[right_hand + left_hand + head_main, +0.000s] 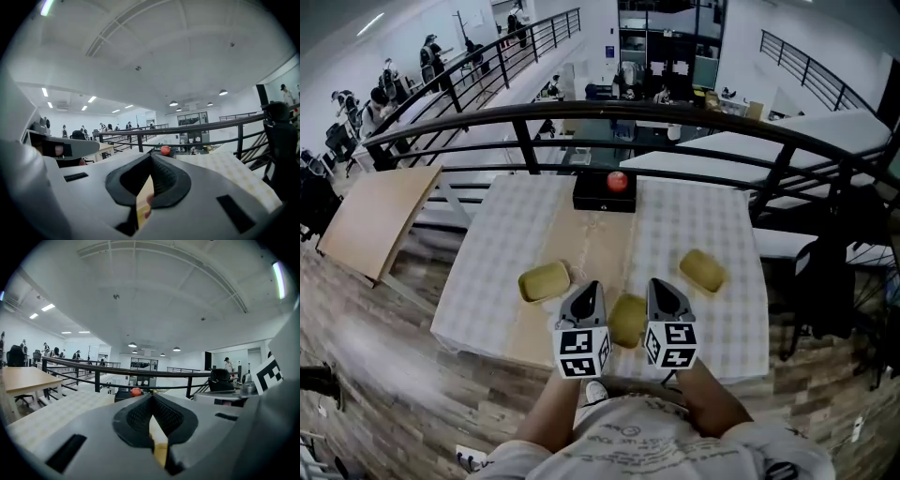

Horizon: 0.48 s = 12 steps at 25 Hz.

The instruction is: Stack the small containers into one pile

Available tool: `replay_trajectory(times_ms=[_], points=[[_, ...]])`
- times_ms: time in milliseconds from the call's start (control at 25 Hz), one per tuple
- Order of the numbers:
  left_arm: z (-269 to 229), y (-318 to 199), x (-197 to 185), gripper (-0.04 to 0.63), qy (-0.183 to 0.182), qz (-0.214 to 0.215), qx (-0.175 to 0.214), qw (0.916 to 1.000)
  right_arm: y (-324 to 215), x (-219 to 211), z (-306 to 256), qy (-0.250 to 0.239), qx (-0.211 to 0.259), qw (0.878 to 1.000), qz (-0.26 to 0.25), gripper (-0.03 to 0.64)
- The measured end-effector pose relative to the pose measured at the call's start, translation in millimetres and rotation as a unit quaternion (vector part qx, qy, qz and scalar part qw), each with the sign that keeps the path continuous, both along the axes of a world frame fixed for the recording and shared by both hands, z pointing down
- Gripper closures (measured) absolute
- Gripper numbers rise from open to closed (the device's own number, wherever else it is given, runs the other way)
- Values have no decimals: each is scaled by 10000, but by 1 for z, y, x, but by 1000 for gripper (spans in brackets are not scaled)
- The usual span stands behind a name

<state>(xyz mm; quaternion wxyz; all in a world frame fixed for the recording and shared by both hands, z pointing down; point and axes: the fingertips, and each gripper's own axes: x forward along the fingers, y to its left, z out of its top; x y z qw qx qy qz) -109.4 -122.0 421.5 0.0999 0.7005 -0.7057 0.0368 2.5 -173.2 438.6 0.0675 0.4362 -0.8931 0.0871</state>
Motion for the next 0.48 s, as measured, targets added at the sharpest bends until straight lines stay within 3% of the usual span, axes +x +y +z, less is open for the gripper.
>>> replay_trajectory(times_ms=[480], points=[[37,-49,-20,592,129,946,-339,9949,-26,1,47,257,-475,9934,1011,618]])
